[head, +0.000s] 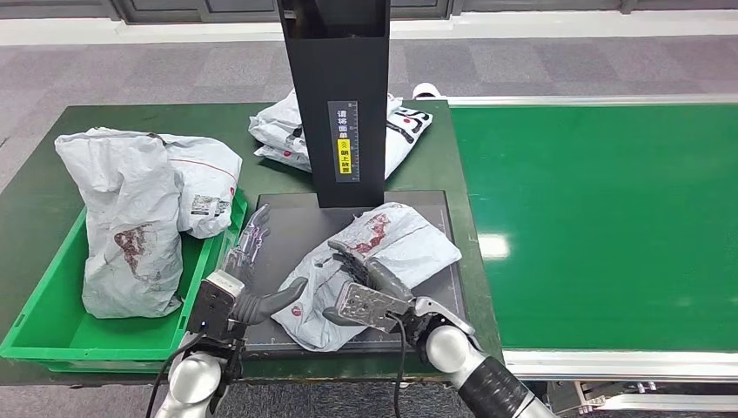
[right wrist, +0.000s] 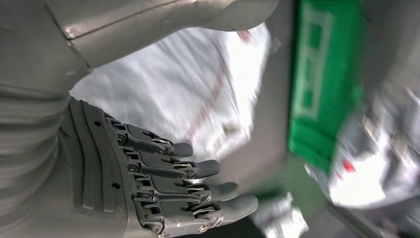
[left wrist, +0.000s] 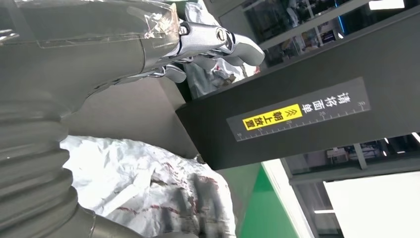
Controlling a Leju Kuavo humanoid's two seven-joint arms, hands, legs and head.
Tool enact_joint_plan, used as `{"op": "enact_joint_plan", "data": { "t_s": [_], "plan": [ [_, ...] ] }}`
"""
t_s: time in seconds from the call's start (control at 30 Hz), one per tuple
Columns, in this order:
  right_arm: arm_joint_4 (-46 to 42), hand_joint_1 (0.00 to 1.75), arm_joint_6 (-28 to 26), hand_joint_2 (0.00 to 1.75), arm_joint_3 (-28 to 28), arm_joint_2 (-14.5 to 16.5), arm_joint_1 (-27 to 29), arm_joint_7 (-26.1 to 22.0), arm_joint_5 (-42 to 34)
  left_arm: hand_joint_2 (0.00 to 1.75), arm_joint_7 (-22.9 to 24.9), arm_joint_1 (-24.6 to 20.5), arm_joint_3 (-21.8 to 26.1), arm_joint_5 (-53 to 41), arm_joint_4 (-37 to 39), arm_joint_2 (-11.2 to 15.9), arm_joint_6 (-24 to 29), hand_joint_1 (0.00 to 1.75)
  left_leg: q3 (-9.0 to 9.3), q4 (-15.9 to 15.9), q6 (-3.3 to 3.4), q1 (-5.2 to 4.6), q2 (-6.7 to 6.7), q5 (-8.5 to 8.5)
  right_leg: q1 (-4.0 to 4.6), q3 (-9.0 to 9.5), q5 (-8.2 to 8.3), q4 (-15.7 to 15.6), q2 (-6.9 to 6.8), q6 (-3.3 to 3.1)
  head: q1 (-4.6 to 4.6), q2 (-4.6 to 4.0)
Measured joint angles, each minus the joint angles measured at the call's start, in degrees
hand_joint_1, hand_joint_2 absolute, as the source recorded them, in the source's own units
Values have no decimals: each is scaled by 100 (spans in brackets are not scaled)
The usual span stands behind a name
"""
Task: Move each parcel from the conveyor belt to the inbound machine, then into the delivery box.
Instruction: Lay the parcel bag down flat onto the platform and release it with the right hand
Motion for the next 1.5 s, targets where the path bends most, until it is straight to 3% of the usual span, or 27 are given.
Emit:
{"op": "enact_joint_plan", "data": {
  "t_s": [0.17,0.4,0.67,0.7,0.83,0.93,1.1,1.27,1.5],
  "plan": [
    [-898,0,-527,175,-611,-153,146,57,226,175,65,100,79,-138,-23,4,10,0,0,1,1,-2,-3,-1,-1,0,0,-1,-1,1,0,0],
    [-2499,0,-1153,175,-1628,-207,888,39,735,175,371,221,87,-797,-91,-79,-10,0,-2,1,1,-2,-7,-7,-1,-1,-4,-4,-3,3,0,1],
    [-3480,0,-1219,175,-2412,-167,1568,-94,784,175,996,213,-131,-2350,61,-113,-77,0,0,1,0,-2,7,-12,-2,-5,-6,-5,0,4,-1,0],
    [-3518,0,-1185,175,-2482,-139,1596,-91,792,175,1082,191,-196,-2609,139,-115,-140,6,1,1,0,-2,7,-11,-2,-4,-6,-5,0,4,-1,-1],
    [-3577,0,-1035,175,-2695,-24,1696,-132,777,175,1372,-20,-561,-3557,741,-150,-404,174,4,1,0,-3,7,-10,-2,-1,-4,-5,0,3,0,0],
    [-3576,0,-986,175,-2766,14,1773,-218,701,175,1500,-256,-782,-3918,1313,-201,-495,175,4,1,1,-4,4,-9,-3,2,-3,-5,-2,3,1,1],
    [-3574,0,-984,175,-2782,21,1799,-250,671,175,1525,-361,-854,-3992,1565,-210,-507,175,4,1,1,-4,4,-9,-3,4,-3,-5,-3,3,1,1],
    [-3540,0,-985,175,-2814,38,1940,-333,539,175,1432,-1395,-1197,-4111,3276,-287,-319,175,49,0,9,-5,-17,-15,-4,67,-19,-7,-21,11,-1,1],
    [-3536,0,-985,175,-2849,67,2159,-349,482,175,1249,-1876,-1208,-3778,4110,-279,11,175,102,-2,4,-5,-17,-62,-3,168,-60,-9,-19,8,2,-1]
  ]
}}
